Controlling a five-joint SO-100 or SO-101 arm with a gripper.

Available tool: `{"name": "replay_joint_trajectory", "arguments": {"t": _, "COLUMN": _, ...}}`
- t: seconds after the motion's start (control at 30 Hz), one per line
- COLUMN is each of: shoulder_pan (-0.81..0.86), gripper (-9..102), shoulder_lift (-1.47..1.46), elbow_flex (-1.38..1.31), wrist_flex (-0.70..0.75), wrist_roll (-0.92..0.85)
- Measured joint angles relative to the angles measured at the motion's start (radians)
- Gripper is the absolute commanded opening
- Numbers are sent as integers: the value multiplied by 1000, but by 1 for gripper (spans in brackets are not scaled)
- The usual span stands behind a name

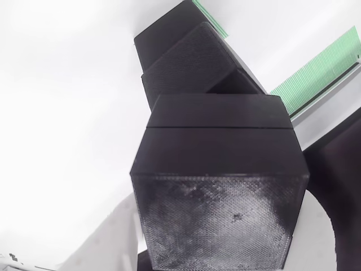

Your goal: Stack 3 Blocks on the chosen place.

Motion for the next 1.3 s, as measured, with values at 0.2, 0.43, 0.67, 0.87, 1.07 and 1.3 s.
{"name": "replay_joint_trajectory", "arguments": {"t": 0.2, "shoulder_pan": 9, "gripper": 18, "shoulder_lift": -12, "elbow_flex": 0, "wrist_flex": -6, "wrist_roll": 0}}
{"name": "replay_joint_trajectory", "arguments": {"t": 0.43, "shoulder_pan": 9, "gripper": 20, "shoulder_lift": -31, "elbow_flex": 0, "wrist_flex": -18, "wrist_roll": 0}}
{"name": "replay_joint_trajectory", "arguments": {"t": 0.67, "shoulder_pan": 9, "gripper": 23, "shoulder_lift": -40, "elbow_flex": 0, "wrist_flex": -18, "wrist_roll": 0}}
{"name": "replay_joint_trajectory", "arguments": {"t": 0.87, "shoulder_pan": 9, "gripper": 23, "shoulder_lift": -40, "elbow_flex": 0, "wrist_flex": -18, "wrist_roll": 0}}
{"name": "replay_joint_trajectory", "arguments": {"t": 1.07, "shoulder_pan": 9, "gripper": 23, "shoulder_lift": -40, "elbow_flex": -32, "wrist_flex": -6, "wrist_roll": 3}}
{"name": "replay_joint_trajectory", "arguments": {"t": 1.3, "shoulder_pan": 9, "gripper": 23, "shoulder_lift": -37, "elbow_flex": -61, "wrist_flex": -2, "wrist_roll": 6}}
